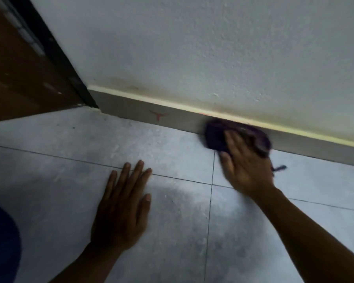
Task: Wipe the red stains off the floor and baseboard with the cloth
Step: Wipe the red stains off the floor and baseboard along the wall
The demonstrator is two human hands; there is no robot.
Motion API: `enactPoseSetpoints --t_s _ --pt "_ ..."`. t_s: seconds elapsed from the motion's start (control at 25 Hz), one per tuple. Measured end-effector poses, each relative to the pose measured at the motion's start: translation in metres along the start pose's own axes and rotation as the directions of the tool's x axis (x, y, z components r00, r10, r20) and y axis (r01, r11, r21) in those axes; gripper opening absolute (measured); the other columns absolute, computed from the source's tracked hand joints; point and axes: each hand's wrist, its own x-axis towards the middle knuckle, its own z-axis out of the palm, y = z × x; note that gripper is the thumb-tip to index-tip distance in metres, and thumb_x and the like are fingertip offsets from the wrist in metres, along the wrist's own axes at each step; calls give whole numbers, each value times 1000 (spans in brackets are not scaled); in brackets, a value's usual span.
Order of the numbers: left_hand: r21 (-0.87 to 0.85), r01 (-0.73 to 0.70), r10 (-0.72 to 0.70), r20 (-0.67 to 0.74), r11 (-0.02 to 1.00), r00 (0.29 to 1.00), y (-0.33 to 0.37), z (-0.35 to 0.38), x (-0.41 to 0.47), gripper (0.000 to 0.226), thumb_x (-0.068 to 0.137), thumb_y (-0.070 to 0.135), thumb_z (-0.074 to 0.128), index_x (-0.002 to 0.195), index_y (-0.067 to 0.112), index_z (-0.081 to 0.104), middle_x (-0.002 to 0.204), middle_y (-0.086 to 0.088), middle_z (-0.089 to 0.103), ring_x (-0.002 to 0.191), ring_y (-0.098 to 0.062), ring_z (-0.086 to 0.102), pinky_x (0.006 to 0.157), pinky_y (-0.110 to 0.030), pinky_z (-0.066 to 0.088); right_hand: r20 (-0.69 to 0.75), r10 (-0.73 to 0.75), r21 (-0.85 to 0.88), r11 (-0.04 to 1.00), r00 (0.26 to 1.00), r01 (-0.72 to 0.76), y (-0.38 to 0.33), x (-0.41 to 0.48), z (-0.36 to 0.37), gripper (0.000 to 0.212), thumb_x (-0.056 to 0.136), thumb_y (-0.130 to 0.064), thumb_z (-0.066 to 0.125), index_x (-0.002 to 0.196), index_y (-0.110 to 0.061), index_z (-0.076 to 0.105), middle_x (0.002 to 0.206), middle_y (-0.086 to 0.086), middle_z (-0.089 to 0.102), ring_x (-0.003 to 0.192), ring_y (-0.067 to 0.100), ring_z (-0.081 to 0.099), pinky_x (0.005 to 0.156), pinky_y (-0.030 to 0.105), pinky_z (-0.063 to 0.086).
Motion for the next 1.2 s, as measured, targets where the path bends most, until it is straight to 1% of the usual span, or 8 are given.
enactPoseSetpoints --t_s 0.16,0.28,0.44,0.64,0.8,0.92,1.04,1.2 --pt "14 1 0 -34 1000 999 -1 3 -6 60 104 35 39 162 22 34 174 1 25 163 -24 18 129 -56 23 198 261 -79 965 945 -250 20 -34 -12 58 103 -36 28 141 3 49 149 34 42 138 55 36 116 66 24" --pt "21 -2 3 -35 1000 999 -1 2 -6 59 105 35 38 162 22 34 174 0 25 163 -25 19 130 -55 23 277 -135 130 986 951 102 -12 3 -13 56 107 -37 21 154 -11 37 164 17 30 143 41 40 106 50 45" --pt "8 13 -13 8 1000 1000 -3 1 -5 60 105 36 36 163 25 31 175 3 21 164 -22 14 131 -54 19 378 -517 369 845 768 388 -35 50 -4 59 109 -35 19 161 -31 -9 170 -14 -11 157 10 4 121 35 24" --pt "18 -3 3 -23 1000 1000 -7 3 -5 60 105 37 34 163 23 32 175 1 24 164 -23 16 131 -54 20 247 -51 512 855 968 -86 18 -28 -28 60 96 -11 45 154 -21 35 162 -2 31 150 18 34 124 36 28" --pt "34 0 1 -36 999 999 -4 5 -5 60 106 35 34 164 22 29 175 0 23 164 -24 16 130 -55 21 282 396 497 719 874 -486 2 -46 -36 58 93 -6 55 150 -11 46 151 13 50 132 38 55 115 49 41" --pt "38 0 0 -14 999 1000 -2 4 -4 60 107 36 31 165 20 26 175 -1 21 164 -25 15 130 -55 22 268 43 638 740 962 -211 -50 -8 -34 64 86 -5 64 148 -10 49 155 6 46 142 20 47 120 37 36" --pt "45 47 -49 44 998 998 -2 3 -3 64 108 41 21 166 15 17 176 -4 13 164 -21 10 132 -52 20 295 -287 703 711 911 -3 -104 44 -23 68 90 -1 62 154 -11 40 167 1 25 153 11 25 124 26 26" --pt "59 91 -94 65 994 993 -3 5 -3 66 108 46 15 166 14 8 177 -4 4 165 -16 1 135 -44 10 289 -329 597 796 899 99 -123 54 -5 68 96 -10 56 159 -15 29 170 2 16 155 15 18 127 27 13"
